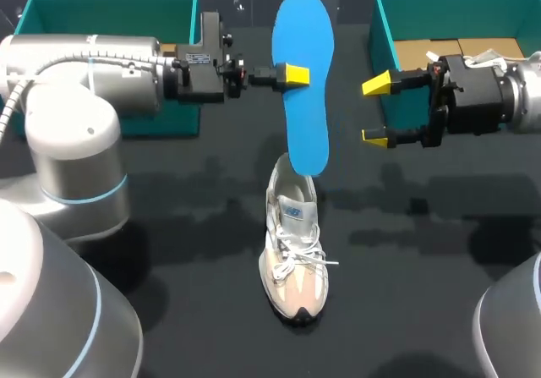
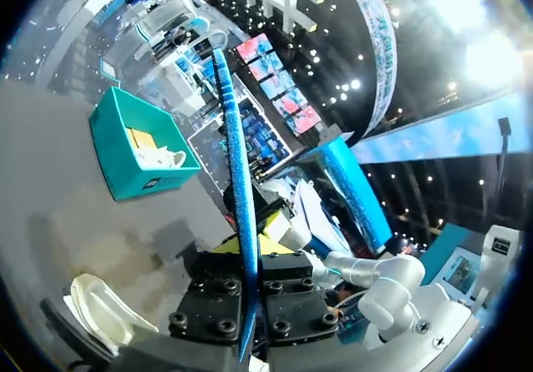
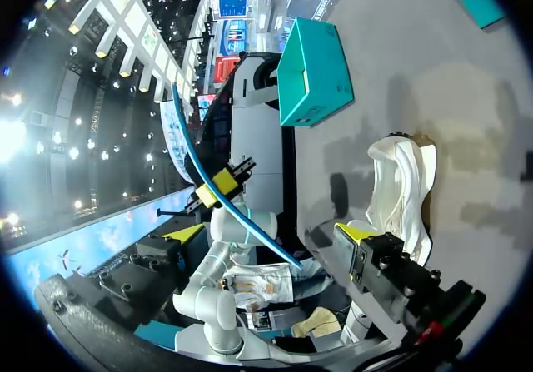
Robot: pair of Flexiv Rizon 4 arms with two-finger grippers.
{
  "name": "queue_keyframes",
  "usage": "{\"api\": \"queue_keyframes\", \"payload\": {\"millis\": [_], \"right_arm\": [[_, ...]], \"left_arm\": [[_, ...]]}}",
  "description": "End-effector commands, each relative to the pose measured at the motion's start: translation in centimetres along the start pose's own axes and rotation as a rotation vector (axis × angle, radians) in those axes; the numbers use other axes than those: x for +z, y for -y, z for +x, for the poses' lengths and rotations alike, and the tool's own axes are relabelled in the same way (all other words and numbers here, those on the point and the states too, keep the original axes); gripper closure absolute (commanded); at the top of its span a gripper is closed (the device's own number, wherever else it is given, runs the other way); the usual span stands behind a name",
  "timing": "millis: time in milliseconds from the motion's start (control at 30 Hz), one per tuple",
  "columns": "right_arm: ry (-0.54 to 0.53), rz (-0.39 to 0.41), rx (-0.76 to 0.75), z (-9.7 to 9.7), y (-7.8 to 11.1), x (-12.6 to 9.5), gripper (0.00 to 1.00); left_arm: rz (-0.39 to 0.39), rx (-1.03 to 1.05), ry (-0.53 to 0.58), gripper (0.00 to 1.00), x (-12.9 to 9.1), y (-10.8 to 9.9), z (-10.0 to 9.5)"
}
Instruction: Take the shoe out of the shoebox, open the shoe tongue, remove and reinsert the insole, then place the shoe into the shoebox
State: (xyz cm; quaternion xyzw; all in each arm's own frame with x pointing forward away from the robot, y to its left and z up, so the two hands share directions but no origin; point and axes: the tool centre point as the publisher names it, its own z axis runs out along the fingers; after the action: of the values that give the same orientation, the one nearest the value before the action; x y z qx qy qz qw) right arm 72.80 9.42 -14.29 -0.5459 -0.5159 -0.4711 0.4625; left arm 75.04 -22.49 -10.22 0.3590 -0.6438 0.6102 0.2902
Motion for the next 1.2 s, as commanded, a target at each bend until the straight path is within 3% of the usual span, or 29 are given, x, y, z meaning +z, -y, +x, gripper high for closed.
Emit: {"api": "queue_keyframes", "payload": {"millis": [33, 367, 767, 833, 900, 1200], "right_arm": [[0.003, 0.001, 0.001, 0.0, -0.1, 0.1, 0.0], [0.003, 0.001, 0.001, 0.0, -0.1, 0.1, 0.0], [0.003, 0.001, 0.001, 0.0, -0.1, 0.1, 0.0], [0.003, 0.001, 0.001, 0.0, -0.1, 0.1, 0.0], [0.003, 0.001, 0.001, 0.0, -0.1, 0.1, 0.0], [0.003, 0.001, 0.001, 0.0, -0.1, 0.1, 0.0]], "left_arm": [[0.076, 0.797, 0.12, 1.0, -2.1, -0.3, 1.3], [0.076, 0.797, 0.12, 1.0, -2.1, -0.3, 1.3], [0.106, 1.252, 0.029, 1.0, -2.2, -1.0, 1.5], [0.134, 1.44, 0.073, 1.0, -2.2, -0.9, 1.3], [0.159, 1.812, 0.191, 1.0, -2.1, -1.3, 1.0], [0.159, 1.812, 0.191, 1.0, -2.1, -1.3, 1.0]]}}
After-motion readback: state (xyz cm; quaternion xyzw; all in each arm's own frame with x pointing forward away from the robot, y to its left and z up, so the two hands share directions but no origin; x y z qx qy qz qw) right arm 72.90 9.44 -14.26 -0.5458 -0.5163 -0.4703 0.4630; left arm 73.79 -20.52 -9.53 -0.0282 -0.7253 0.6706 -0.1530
